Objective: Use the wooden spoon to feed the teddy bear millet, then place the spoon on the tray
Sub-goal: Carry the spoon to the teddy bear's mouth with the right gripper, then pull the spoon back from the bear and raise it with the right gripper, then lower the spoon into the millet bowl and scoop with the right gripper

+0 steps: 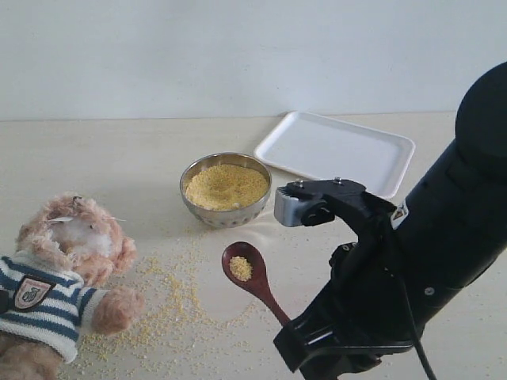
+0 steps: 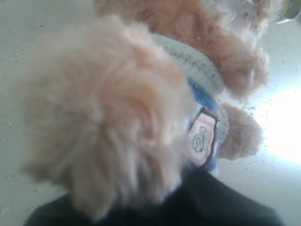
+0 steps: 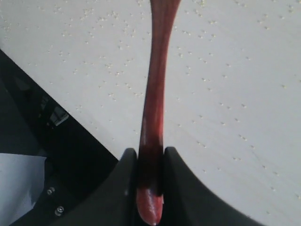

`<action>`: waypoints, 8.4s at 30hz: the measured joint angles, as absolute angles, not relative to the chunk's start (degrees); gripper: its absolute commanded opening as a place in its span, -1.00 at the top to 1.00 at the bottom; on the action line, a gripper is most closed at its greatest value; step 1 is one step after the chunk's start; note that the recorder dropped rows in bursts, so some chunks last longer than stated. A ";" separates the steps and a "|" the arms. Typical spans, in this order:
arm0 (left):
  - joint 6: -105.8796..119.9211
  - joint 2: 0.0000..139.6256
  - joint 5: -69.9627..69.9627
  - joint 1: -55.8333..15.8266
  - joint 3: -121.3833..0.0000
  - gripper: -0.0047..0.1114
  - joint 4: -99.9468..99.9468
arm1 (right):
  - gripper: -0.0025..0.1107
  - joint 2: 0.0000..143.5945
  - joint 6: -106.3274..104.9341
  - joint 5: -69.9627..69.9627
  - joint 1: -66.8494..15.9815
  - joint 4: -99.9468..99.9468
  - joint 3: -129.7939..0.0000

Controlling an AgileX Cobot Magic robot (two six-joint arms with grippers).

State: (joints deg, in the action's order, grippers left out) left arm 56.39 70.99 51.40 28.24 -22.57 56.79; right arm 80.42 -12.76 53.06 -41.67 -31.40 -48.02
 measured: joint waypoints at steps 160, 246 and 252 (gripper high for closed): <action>56.39 70.99 51.40 28.24 -22.57 0.83 56.79 | 0.91 92.90 8.26 62.73 -44.08 20.27 -75.36; 56.39 70.99 51.40 28.24 -22.57 0.83 56.79 | 0.91 127.63 -4.45 69.74 -53.68 33.79 -102.06; 56.39 70.99 51.40 28.24 -22.57 0.83 56.79 | 0.91 127.63 -5.22 69.86 -53.68 31.49 -102.52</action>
